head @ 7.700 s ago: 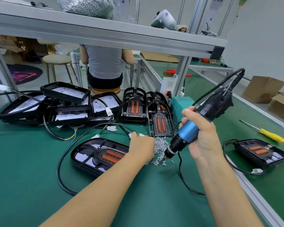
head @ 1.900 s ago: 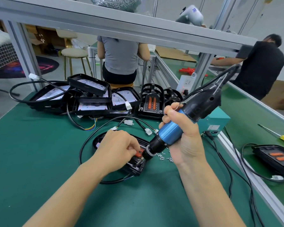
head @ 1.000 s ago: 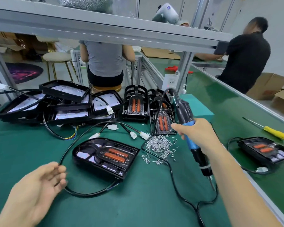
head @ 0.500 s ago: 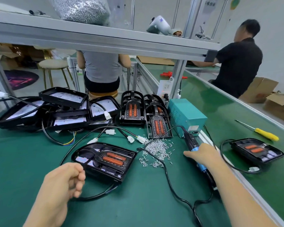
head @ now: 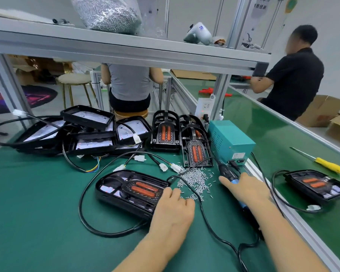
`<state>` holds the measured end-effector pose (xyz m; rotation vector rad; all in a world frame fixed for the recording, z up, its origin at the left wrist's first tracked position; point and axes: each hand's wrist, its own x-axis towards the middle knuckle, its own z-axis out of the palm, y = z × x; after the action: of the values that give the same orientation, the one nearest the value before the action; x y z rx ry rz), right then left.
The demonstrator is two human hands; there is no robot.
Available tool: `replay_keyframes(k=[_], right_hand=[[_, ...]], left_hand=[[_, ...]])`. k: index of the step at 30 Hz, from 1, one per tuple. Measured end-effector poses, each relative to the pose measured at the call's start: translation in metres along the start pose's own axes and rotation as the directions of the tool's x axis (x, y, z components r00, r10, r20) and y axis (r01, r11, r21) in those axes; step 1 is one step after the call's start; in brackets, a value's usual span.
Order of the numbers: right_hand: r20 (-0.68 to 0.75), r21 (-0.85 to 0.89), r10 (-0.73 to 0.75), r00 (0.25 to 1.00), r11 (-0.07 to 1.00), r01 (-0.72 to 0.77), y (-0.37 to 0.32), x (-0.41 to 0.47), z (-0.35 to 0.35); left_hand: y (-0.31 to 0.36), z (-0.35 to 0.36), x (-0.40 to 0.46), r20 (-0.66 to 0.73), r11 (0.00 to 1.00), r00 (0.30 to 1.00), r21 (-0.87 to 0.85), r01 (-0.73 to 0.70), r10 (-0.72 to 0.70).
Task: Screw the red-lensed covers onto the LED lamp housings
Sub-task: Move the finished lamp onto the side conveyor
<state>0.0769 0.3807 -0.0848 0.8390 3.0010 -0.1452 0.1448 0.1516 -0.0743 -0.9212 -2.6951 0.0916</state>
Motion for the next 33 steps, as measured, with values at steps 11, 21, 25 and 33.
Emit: replay_keyframes(k=[11, 21, 25, 33], right_hand=[[-0.152, 0.218, -0.695, 0.703, 0.67, 0.71, -0.109, -0.041, -0.009], [0.154, 0.068, -0.66, 0.736, 0.75, 0.658, -0.177, -0.023, -0.004], [0.205, 0.007, -0.621, 0.756, 0.774, 0.634, -0.192, -0.018, -0.001], [0.094, -0.14, -0.695, 0.713, 0.7, 0.701, -0.205, -0.024, 0.0]], left_hand=[[0.002, 0.007, 0.001, 0.157, 0.991, 0.984, 0.122, 0.059, -0.078], [-0.076, -0.003, -0.074, -0.024, 0.236, 0.441, -0.869, 0.434, -0.897], [-0.089, 0.003, -0.077, 0.475, -0.372, 0.224, -0.847, 0.381, -0.851], [-0.083, 0.002, -0.046, 0.719, -0.704, 0.357, -0.682, 0.198, -0.597]])
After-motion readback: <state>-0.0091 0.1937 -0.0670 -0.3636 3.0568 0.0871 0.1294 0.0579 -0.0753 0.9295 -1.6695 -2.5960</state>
